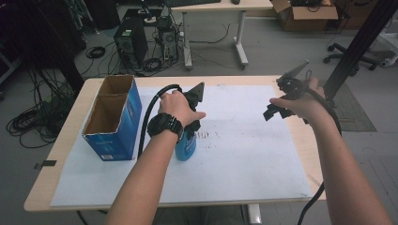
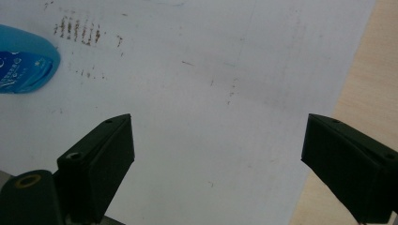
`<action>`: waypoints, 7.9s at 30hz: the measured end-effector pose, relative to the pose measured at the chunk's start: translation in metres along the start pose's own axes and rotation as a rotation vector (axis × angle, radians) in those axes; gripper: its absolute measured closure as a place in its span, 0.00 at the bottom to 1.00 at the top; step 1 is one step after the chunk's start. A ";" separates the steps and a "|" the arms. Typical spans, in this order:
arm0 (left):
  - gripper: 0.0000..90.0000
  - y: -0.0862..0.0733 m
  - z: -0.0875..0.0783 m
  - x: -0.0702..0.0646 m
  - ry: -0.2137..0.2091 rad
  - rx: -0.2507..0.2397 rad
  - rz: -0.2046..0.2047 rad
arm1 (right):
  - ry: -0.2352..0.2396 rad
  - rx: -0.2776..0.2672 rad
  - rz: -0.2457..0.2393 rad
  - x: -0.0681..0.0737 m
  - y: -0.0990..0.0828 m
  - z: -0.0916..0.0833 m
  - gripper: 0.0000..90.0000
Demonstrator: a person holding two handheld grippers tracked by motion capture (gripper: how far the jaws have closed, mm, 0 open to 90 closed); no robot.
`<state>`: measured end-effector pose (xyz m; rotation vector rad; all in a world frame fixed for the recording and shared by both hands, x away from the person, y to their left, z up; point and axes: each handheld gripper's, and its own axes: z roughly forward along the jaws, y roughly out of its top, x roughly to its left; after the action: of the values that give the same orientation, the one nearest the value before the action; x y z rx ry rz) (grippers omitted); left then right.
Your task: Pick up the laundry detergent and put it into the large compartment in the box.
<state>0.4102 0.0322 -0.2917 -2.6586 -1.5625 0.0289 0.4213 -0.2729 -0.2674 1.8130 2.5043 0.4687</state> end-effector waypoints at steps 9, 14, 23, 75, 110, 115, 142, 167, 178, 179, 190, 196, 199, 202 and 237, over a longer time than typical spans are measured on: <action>0.42 -0.001 -0.010 0.002 -0.017 0.013 -0.007 | 0.005 0.000 0.002 -0.001 0.001 0.003 0.11; 0.42 -0.002 -0.017 0.003 -0.019 0.011 -0.010 | 0.005 -0.001 -0.001 -0.002 0.001 0.002 0.11; 0.42 -0.005 -0.034 0.006 -0.026 0.005 -0.007 | 0.008 0.000 0.003 -0.002 0.000 0.002 0.11; 0.42 -0.026 -0.147 0.043 -0.040 -0.068 -0.078 | 0.005 0.001 -0.009 0.002 0.009 0.001 0.11; 0.42 -0.076 -0.177 0.142 -0.043 -0.146 -0.323 | 0.001 0.019 -0.004 0.003 0.017 0.009 0.11; 0.42 -0.085 -0.178 0.157 -0.034 -0.149 -0.364 | -0.001 0.020 -0.003 0.003 0.017 0.009 0.11; 0.42 -0.113 -0.167 0.210 -0.014 -0.178 -0.482 | -0.011 0.037 0.002 0.006 0.020 0.016 0.11; 0.42 -0.099 -0.099 0.216 0.004 -0.126 -0.482 | -0.011 0.056 -0.004 0.010 0.019 0.028 0.11; 0.42 -0.096 -0.063 0.215 -0.003 -0.101 -0.482 | -0.009 0.060 -0.013 0.010 0.017 0.032 0.11; 0.42 -0.096 -0.063 0.215 -0.003 -0.101 -0.482 | -0.009 0.060 -0.013 0.010 0.017 0.032 0.11; 0.42 -0.096 -0.035 0.214 0.004 -0.092 -0.486 | -0.004 0.056 -0.015 0.010 0.016 0.033 0.11; 0.42 -0.095 -0.025 0.213 -0.014 -0.090 -0.483 | -0.004 0.055 -0.015 0.011 0.015 0.032 0.11; 0.42 -0.094 -0.021 0.213 -0.012 -0.084 -0.480 | -0.003 0.055 -0.016 0.011 0.014 0.032 0.11; 0.42 -0.095 -0.016 0.214 -0.011 -0.084 -0.482 | -0.004 0.055 -0.013 0.011 0.014 0.032 0.11; 0.39 -0.097 -0.001 0.217 -0.017 -0.078 -0.481 | 0.002 0.058 -0.014 0.010 0.012 0.035 0.11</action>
<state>0.4314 0.2682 -0.2826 -2.2618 -2.2010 -0.0310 0.4353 -0.2524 -0.2963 1.8146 2.5559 0.4020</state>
